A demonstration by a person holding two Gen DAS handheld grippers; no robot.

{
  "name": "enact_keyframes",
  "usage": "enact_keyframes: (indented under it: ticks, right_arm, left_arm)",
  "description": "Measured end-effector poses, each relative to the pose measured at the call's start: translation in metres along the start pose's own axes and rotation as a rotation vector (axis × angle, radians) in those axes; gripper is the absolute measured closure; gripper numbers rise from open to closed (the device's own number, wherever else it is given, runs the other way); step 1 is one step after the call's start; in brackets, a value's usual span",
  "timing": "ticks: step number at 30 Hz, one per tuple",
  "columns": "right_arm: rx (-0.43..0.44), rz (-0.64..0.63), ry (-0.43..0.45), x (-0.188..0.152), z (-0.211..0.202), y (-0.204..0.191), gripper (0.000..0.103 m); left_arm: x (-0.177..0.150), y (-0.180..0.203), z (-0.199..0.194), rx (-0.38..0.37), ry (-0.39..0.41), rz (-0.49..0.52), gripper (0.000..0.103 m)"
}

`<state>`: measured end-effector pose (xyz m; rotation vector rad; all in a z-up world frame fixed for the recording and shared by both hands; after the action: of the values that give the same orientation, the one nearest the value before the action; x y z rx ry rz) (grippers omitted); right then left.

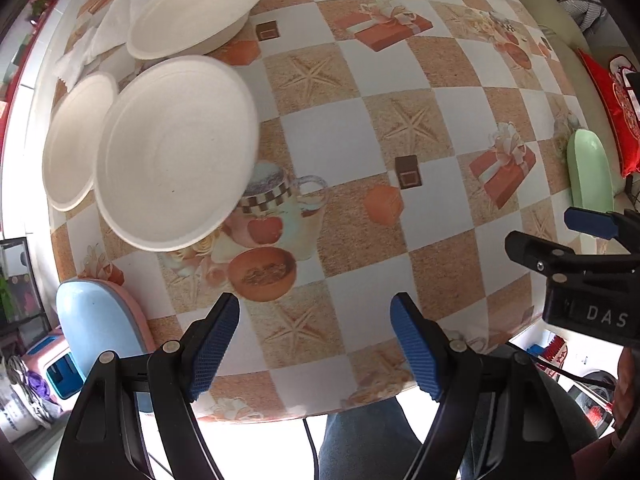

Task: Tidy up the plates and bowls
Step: 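Move both grippers to the mint-green square plate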

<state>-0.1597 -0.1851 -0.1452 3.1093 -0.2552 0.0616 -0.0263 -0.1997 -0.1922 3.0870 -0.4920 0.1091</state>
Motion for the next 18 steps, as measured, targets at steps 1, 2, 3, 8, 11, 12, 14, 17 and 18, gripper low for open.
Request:
enact_keyframes:
  ticks: [1, 2, 3, 8, 11, 12, 14, 17, 18]
  right_arm:
    - [-0.007, -0.002, 0.011, 0.003, -0.001, 0.010, 0.016]
    - [-0.015, -0.002, 0.012, 0.008, -0.002, 0.018, 0.016]
    - [-0.026, 0.004, 0.013, 0.009, -0.004, 0.032, 0.016]
    - [-0.091, 0.037, 0.046, 0.014, -0.014, 0.103, 0.016]
    - [-0.172, 0.033, 0.067, 0.014, -0.018, 0.149, 0.016]
    - [-0.197, 0.031, 0.072, 0.013, -0.019, 0.164, 0.016]
    - [-0.237, 0.031, 0.078, 0.010, -0.020, 0.189, 0.016]
    - [-0.312, 0.024, 0.082, 0.005, -0.019, 0.220, 0.016]
    - [-0.329, 0.023, 0.078, 0.008, -0.025, 0.227, 0.016]
  left_arm:
    - [0.005, 0.013, 0.000, -0.002, -0.004, -0.006, 0.022]
    - [0.010, 0.027, 0.000, -0.018, -0.003, -0.012, 0.022]
    - [0.015, 0.044, 0.000, -0.038, -0.006, -0.011, 0.022]
    - [0.044, 0.128, 0.004, -0.077, -0.008, 0.015, 0.022]
    - [0.060, 0.173, 0.007, -0.096, -0.010, 0.014, 0.022]
    - [0.064, 0.186, 0.008, -0.105, -0.009, 0.011, 0.022]
    - [0.071, 0.210, 0.011, -0.114, -0.007, 0.011, 0.022]
    - [0.080, 0.241, 0.019, -0.106, -0.010, 0.018, 0.022]
    - [0.082, 0.249, 0.022, -0.102, -0.013, 0.017, 0.022]
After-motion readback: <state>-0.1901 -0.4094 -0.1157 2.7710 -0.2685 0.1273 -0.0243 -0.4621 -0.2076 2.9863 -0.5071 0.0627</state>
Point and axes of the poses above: each gripper's, at about its wrist camera, not at the fingertips, and z roughly the way its jaws point, y to its right, x to its top, the point moved 8 cm from there along z, roughly the way its jaws point, and after that the axes turned 9 degrees about y, right-handed, at the moved point
